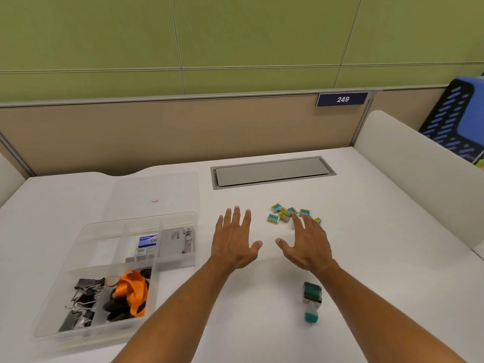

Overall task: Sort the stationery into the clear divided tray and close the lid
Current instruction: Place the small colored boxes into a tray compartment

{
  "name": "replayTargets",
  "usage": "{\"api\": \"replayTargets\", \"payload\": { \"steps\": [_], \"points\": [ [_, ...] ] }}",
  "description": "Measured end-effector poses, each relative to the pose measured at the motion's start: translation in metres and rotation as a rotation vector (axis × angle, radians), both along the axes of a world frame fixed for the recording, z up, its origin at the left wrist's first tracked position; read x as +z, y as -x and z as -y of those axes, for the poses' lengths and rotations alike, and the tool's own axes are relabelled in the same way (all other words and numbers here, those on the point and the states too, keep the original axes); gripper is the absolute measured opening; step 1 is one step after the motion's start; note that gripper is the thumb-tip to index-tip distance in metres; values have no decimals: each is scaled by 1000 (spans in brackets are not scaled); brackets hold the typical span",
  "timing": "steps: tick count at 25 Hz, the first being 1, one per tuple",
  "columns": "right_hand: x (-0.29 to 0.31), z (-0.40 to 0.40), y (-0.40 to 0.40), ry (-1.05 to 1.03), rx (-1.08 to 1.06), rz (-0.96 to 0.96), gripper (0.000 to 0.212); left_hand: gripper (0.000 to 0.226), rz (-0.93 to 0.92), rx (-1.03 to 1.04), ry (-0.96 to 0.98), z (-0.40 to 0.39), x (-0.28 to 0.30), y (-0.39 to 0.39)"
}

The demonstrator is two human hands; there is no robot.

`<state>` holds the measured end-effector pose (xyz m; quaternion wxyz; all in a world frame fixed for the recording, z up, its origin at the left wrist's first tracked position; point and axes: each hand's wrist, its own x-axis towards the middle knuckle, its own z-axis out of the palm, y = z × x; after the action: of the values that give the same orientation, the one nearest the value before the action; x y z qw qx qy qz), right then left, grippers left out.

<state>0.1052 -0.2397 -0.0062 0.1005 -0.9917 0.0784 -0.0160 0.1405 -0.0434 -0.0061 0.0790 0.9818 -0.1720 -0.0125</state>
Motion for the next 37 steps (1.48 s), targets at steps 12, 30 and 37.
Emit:
{"api": "replayTargets", "payload": {
  "steps": [12,30,37],
  "points": [
    [-26,76,-45,1,-35,-21,56,85,-132,39,21,70,-23,-25],
    [-37,107,-78,-329,-63,202,20,51,-69,154,224,113,-46,-71],
    [-41,98,-100,-234,24,23,39,19,-111,222,383,95,-35,-68]
  ]
}}
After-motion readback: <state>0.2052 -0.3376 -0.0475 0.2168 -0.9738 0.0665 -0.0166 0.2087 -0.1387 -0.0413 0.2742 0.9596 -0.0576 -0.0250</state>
